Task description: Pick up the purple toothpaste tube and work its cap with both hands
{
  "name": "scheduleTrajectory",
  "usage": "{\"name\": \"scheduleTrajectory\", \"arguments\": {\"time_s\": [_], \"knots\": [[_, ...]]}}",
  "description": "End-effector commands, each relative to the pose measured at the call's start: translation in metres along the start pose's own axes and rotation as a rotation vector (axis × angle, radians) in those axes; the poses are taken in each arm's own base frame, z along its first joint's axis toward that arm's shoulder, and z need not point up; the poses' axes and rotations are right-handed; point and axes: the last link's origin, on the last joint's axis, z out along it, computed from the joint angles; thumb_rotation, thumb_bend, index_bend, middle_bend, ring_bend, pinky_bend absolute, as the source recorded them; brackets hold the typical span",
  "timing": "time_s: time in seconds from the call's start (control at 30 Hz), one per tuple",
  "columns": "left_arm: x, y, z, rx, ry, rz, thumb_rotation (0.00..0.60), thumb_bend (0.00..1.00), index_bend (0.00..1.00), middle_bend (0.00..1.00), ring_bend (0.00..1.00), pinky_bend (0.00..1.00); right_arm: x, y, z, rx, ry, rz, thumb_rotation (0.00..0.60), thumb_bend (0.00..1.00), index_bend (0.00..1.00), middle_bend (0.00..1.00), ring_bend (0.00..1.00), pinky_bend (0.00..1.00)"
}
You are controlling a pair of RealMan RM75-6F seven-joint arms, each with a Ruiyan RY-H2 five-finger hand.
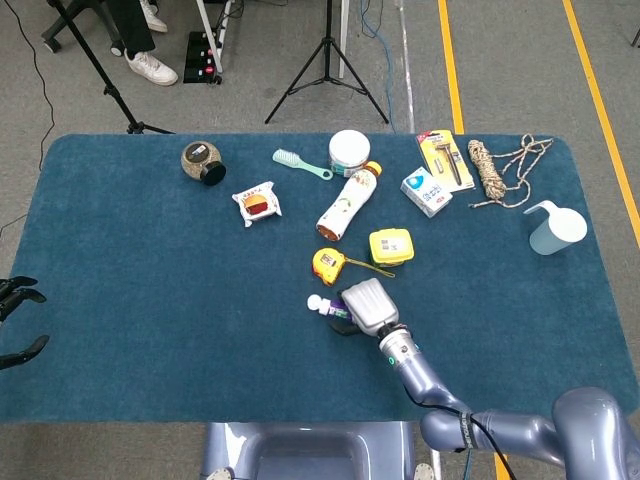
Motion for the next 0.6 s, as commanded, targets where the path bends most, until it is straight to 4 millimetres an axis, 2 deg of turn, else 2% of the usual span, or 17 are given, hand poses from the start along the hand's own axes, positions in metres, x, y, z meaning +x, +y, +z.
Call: {"name": "scheduleTrajectory", "arguments": {"time_s": [0.03,0.23,0.6], "knots": [[0.0,0.001,0.0,-0.002,-0.002,0.001,0.584,0.22,0.35,0.25,0.21,0.33,0.0,0.001,-0.006,0.058,-0.001,-0.002,0.242,0.39,0.52,0.56,0.57,0.59],[0.002,0.002,0.0,0.002,-0.004,0.006,0.585,0.22,0.35,0.25,0.21,0.33,-0.003,0.002,-0.016,0.149,-0.018,-0.018,0.239,0.39,0.53,0.56,0.57,0.59],[0.002,0.003,-0.001,0.0,-0.012,-0.002,0.585,0.22,0.35,0.25,0.21,0.33,-0.008,0.013,-0.019,0.127,-0.025,-0.007,0.232,0.39,0.48,0.53,0.54,0.57]]}}
